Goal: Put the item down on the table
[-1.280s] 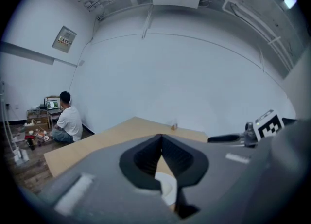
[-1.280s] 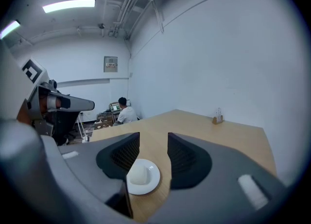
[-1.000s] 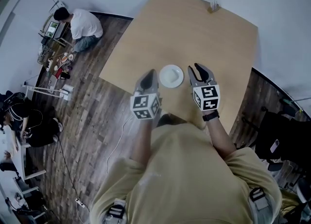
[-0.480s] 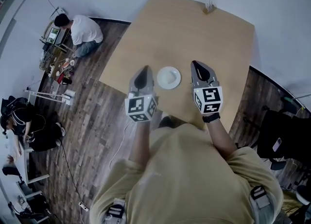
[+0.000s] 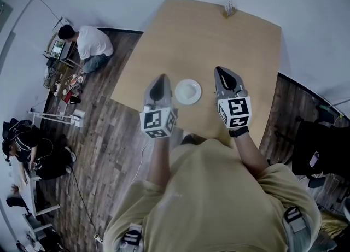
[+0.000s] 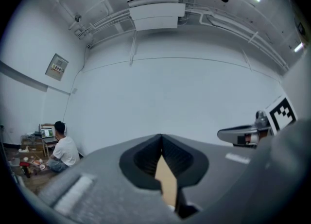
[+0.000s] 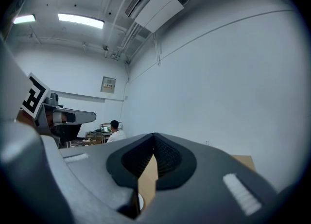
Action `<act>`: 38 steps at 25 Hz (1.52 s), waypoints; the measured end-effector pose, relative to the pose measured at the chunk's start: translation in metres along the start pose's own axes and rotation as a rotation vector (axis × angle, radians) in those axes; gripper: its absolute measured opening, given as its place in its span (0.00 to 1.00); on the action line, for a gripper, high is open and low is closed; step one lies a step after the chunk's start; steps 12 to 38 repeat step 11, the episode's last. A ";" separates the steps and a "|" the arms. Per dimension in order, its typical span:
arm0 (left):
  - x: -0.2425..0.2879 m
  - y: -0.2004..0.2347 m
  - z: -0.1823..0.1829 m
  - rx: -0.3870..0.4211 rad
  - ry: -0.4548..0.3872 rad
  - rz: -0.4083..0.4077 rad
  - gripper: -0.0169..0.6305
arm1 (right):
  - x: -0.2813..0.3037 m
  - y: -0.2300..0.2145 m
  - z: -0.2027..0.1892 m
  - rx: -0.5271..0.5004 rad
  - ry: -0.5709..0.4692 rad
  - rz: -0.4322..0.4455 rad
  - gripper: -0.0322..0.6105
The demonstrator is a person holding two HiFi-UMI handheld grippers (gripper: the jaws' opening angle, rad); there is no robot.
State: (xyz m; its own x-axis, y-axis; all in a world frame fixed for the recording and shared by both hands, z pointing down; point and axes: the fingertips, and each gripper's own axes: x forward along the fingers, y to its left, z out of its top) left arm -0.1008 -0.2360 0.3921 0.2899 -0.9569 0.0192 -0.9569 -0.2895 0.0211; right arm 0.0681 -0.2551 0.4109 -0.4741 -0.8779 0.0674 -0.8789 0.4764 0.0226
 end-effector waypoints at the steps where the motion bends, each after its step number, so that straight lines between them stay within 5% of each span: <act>1: 0.001 0.000 0.000 -0.001 -0.001 -0.001 0.03 | 0.000 -0.001 0.000 -0.002 -0.001 -0.002 0.06; 38: 0.016 -0.002 -0.011 -0.012 0.035 -0.039 0.03 | 0.010 -0.005 -0.005 -0.009 0.015 -0.019 0.06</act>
